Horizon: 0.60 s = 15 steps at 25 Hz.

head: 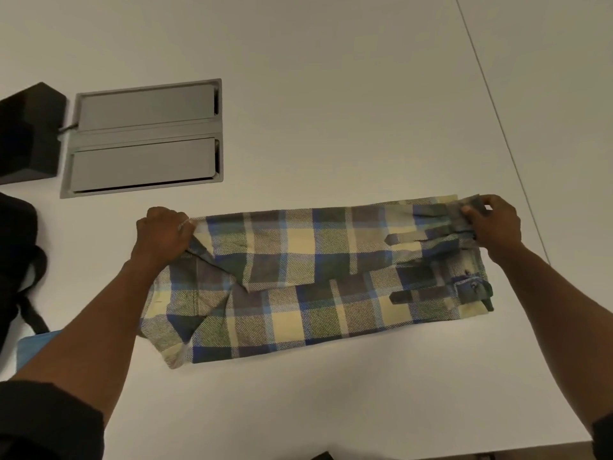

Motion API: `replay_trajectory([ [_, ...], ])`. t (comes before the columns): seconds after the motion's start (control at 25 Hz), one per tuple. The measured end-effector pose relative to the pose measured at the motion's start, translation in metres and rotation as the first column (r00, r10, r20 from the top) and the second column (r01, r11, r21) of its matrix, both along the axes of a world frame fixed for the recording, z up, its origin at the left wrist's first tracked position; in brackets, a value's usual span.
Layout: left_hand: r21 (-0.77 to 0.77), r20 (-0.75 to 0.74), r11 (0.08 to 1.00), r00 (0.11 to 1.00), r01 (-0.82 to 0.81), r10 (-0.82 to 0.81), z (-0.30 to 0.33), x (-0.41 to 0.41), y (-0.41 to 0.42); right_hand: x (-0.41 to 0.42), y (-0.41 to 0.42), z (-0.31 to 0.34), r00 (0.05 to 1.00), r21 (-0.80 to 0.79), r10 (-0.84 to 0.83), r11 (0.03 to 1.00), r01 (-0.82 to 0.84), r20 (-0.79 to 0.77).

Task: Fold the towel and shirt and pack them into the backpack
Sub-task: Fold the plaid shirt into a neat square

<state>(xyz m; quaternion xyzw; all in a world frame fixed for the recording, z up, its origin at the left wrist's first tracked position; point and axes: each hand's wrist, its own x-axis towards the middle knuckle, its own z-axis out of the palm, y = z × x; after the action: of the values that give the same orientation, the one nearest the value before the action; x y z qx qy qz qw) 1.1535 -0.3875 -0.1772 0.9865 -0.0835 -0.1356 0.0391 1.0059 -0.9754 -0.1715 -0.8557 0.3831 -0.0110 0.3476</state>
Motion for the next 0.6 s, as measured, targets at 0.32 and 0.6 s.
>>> replay_trajectory([
  [0.32, 0.103, -0.158, 0.994, 0.986, -0.041, 0.057, -0.004, 0.006, 0.027, 0.016, 0.0, -0.01, 0.996, -0.093, 0.031, 0.995, -0.039, -0.081],
  [0.6, -0.082, 0.289, 0.988, 0.945, -0.132, 0.15, 0.001, -0.015, -0.02, 0.014, 0.008, -0.015, 0.999, -0.148, -0.046, 0.988, 0.045, -0.007],
])
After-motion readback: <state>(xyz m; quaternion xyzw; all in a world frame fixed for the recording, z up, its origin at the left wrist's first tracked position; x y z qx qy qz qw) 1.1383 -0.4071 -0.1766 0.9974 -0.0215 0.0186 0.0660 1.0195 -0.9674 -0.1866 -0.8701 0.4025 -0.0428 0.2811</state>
